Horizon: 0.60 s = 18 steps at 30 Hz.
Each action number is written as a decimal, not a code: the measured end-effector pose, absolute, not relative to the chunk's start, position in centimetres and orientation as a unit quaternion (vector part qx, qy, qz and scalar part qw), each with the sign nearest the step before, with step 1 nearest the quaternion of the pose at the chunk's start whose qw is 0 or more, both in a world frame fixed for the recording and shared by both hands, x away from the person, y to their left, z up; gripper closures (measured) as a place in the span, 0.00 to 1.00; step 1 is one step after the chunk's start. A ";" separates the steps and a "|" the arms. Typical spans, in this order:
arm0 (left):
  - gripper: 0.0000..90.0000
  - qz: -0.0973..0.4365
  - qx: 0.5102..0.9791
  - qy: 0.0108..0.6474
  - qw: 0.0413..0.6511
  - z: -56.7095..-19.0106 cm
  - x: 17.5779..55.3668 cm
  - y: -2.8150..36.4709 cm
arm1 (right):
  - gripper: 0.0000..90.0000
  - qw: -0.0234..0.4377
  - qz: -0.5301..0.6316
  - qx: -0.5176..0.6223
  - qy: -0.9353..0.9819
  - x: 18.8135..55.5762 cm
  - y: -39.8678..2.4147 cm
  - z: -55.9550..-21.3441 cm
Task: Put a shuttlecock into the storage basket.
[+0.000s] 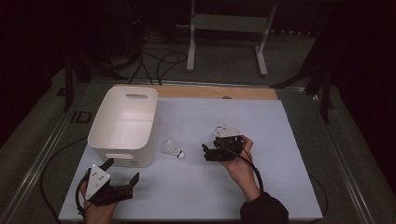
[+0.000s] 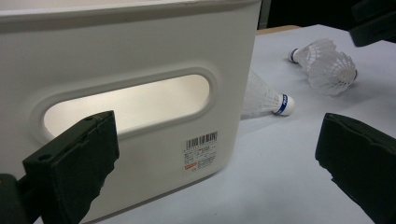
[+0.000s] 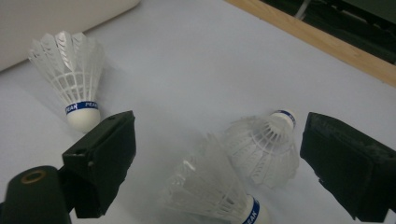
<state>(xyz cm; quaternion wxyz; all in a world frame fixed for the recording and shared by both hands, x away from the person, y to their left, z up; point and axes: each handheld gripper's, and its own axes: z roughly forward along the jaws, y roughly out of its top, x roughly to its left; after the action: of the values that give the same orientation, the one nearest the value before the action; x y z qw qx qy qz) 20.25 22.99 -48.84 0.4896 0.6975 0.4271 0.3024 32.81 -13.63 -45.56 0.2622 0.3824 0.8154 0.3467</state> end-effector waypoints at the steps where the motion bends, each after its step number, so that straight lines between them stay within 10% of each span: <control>1: 0.00 0.302 0.697 0.427 0.490 -48.8 20.2 23.0 | 0.13 0.262 0.344 0.380 0.818 32.9 -13.6 -45.7; 18: 0.00 0.303 0.697 0.427 0.490 -48.8 20.2 23.0 | 0.42 0.271 0.301 0.367 0.837 33.2 -12.2 -47.2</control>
<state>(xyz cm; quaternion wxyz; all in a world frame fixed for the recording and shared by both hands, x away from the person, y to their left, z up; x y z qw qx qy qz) 20.24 23.01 -48.82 0.4901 0.6971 0.4269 0.3027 33.20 -12.18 -47.19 0.2709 0.3673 0.8374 0.3007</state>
